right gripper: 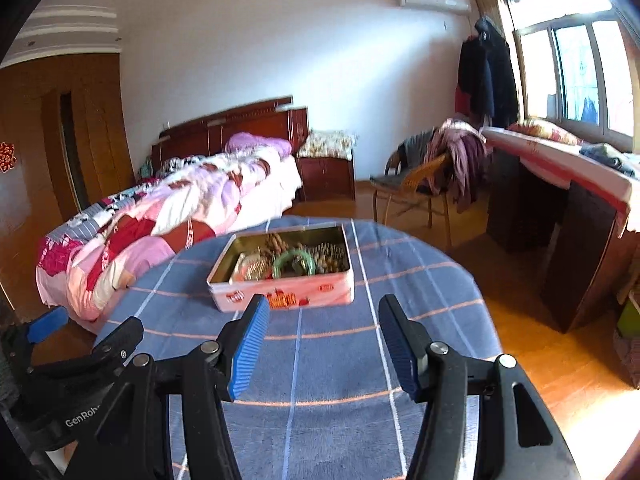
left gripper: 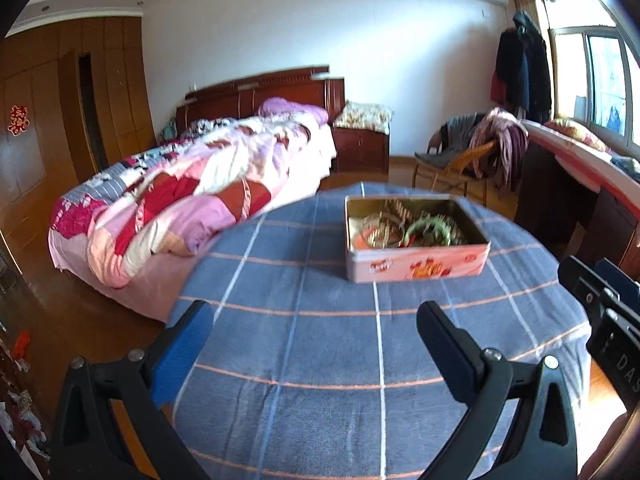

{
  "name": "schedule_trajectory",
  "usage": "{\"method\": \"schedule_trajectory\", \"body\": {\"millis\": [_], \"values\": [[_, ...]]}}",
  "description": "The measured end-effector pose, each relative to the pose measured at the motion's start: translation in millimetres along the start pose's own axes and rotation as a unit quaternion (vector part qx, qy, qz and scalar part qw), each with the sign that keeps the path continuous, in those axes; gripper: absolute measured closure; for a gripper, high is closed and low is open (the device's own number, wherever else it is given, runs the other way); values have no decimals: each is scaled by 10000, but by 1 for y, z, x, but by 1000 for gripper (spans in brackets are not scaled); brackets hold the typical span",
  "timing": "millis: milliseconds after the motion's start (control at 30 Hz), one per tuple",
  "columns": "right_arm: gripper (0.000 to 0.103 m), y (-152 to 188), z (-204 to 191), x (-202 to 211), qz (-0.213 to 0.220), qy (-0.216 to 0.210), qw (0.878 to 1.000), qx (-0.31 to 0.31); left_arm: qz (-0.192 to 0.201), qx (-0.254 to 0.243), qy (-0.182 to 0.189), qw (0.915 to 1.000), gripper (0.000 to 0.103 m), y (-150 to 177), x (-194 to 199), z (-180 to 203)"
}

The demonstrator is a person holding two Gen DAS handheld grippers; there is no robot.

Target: Organize jewelry

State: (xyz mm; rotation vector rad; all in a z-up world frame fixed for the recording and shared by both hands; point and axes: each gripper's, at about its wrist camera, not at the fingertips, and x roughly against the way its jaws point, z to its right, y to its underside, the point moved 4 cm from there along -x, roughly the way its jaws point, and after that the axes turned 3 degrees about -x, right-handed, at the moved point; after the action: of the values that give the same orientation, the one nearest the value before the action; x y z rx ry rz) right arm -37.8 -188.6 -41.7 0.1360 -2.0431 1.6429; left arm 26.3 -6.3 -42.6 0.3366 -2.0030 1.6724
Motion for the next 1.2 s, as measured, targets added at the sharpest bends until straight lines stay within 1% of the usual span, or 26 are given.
{"method": "schedule_trajectory", "body": {"millis": [133, 267, 333, 467, 533, 600, 800, 867, 1000, 1200], "values": [[40, -13, -4, 24, 305, -19, 9995, 30, 324, -29, -94, 9994, 0, -11, 21, -1], [38, -27, -6, 45, 583, -81, 9983, -10, 552, 46, -2, 9985, 0, -23, 40, -2], [38, -35, -8, 55, 734, -91, 9973, 26, 719, 73, -19, 9974, 0, -29, 50, -3], [35, -48, -8, 75, 1030, -123, 9946, 3, 1062, 33, -44, 9943, 0, -42, 70, -2], [31, -55, -9, 85, 1201, -164, 9926, -21, 1267, 82, -72, 9919, 0, -47, 81, -3], [30, -61, -10, 94, 1347, -177, 9907, -22, 1430, 154, -50, 9896, 0, -52, 91, -3], [28, -78, -13, 114, 1681, -288, 9852, -153, 1676, 240, -33, 9856, 0, -66, 105, -8], [28, -80, -12, 117, 1749, -299, 9839, -207, 1723, 219, -52, 9848, 0, -68, 106, -8], [27, -79, -11, 116, 1777, -257, 9834, -247, 1674, 114, -65, 9858, 0, -67, 102, -5], [27, -72, -15, 102, 1538, -227, 9876, -214, 1411, 16, -47, 9900, 0, -62, 93, 1]]}}
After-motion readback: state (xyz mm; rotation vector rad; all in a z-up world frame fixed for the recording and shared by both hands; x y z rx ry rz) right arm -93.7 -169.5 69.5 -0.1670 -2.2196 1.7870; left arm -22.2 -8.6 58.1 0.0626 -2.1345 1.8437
